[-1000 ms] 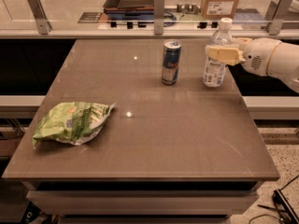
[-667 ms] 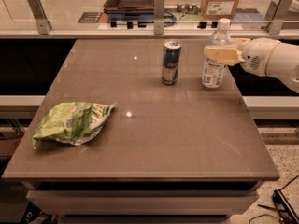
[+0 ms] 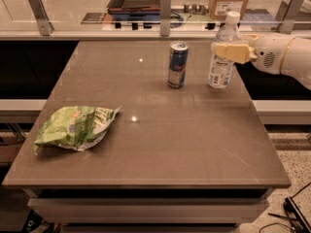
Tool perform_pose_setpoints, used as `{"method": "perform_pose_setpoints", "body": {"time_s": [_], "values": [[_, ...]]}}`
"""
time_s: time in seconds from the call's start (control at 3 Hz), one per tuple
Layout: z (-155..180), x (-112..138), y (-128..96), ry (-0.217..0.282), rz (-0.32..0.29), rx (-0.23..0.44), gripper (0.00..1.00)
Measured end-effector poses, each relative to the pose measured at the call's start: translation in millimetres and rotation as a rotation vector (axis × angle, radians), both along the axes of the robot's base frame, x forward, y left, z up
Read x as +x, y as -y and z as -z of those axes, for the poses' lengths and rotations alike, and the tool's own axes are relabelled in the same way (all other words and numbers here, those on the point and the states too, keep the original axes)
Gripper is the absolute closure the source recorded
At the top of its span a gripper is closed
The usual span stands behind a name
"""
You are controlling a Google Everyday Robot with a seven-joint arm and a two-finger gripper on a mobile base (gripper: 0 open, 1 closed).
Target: Move blue plastic bottle near green jalapeno chip bag
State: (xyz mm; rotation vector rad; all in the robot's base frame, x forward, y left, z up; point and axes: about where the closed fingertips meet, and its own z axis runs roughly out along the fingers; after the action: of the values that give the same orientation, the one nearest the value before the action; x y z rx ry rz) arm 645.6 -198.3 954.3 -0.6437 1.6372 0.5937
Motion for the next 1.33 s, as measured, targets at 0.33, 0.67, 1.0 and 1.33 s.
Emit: {"method": "perform_pose_setpoints", "body": {"time_s": [0.33,0.67,1.0,1.33], "values": [[-16,-20,-14,0.010,-0.054,0.034,1.00],[-25,-48,-38,-0.001,-0.116,0.068,1.00],[-24,-76,-69,-0.031,-0.153,0.077,1.00],[-18,-100,-99,-0.038,-0.174,0.046,1.00]]}}
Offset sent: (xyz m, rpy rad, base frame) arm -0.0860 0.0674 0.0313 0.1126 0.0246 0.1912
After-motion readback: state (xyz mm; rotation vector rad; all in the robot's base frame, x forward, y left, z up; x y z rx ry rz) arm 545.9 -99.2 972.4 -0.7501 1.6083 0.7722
